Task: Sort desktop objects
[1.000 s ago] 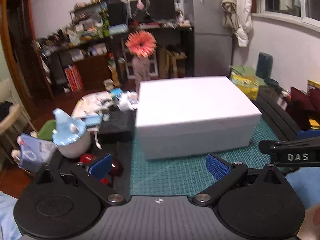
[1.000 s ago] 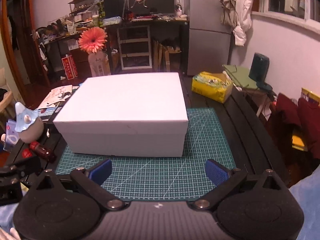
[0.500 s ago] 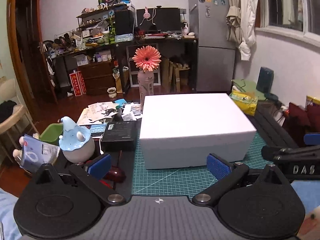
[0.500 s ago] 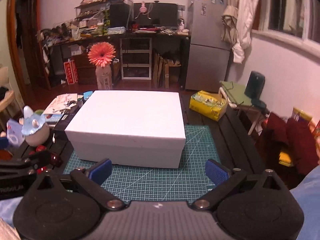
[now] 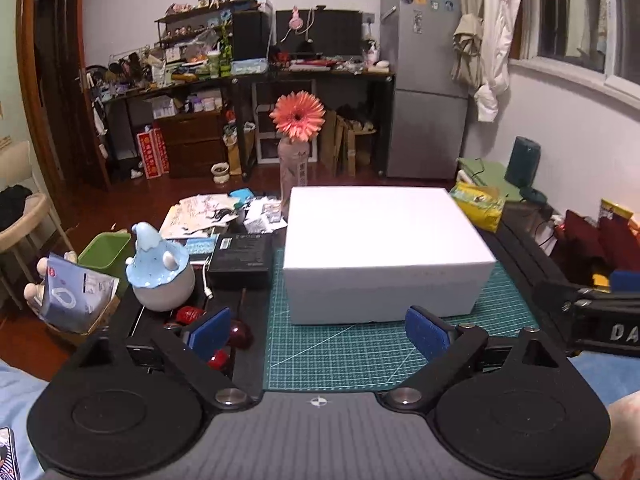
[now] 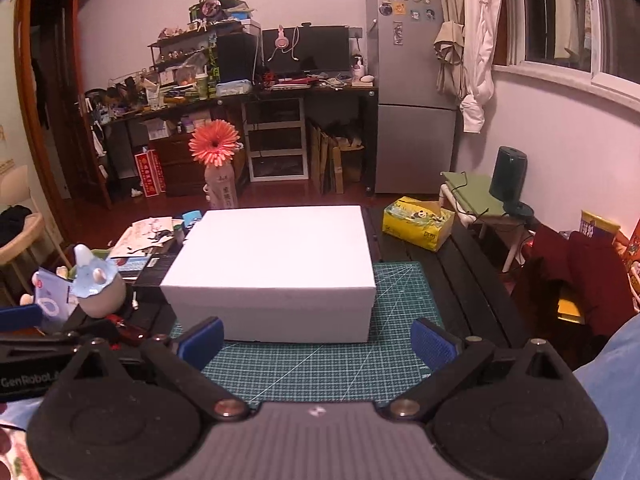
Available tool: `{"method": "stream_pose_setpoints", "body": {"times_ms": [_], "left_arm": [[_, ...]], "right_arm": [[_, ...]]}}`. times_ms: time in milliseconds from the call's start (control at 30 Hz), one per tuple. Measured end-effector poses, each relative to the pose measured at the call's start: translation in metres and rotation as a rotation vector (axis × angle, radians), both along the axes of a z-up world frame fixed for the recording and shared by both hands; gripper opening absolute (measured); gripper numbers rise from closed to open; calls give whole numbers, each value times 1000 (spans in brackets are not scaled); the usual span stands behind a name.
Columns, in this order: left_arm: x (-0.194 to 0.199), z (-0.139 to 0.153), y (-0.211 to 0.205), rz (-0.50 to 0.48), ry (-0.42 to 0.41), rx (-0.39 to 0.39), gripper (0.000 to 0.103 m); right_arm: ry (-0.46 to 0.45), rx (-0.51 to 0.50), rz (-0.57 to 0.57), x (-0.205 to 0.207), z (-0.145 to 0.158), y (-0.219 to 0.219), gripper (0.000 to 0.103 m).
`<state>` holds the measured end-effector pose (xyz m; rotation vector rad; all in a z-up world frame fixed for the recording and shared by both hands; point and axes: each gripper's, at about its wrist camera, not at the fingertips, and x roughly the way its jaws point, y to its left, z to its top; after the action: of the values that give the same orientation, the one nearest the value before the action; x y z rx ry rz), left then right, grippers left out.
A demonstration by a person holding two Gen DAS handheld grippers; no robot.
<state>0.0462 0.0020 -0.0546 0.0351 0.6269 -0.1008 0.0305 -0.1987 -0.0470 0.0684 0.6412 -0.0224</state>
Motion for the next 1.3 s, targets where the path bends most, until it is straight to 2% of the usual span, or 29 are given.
{"method": "stream_pose_setpoints", "body": {"times_ms": [100, 200, 233, 333, 433, 667, 1300], "left_arm": [[-7, 8, 3, -16, -8, -32, 90], [-9, 12, 10, 31, 4, -52, 81], [-8, 12, 13, 51, 13, -56, 81], [-4, 8, 14, 92, 29, -10, 75], [-4, 7, 14, 117, 28, 23, 75], [-8, 10, 19, 95, 43, -10, 75], [-8, 4, 9, 75, 52, 47, 77]], "right_arm": [[-4, 7, 3, -5, 2, 1, 100], [-10, 24, 6, -9, 7, 0, 100], [-12, 31, 6, -10, 8, -1, 100], [-17, 45, 8, -13, 10, -1, 100], [-22, 33, 6, -16, 11, 2, 100], [-34, 18, 5, -20, 15, 5, 100], [-30, -16, 10, -21, 10, 16, 100]]}}
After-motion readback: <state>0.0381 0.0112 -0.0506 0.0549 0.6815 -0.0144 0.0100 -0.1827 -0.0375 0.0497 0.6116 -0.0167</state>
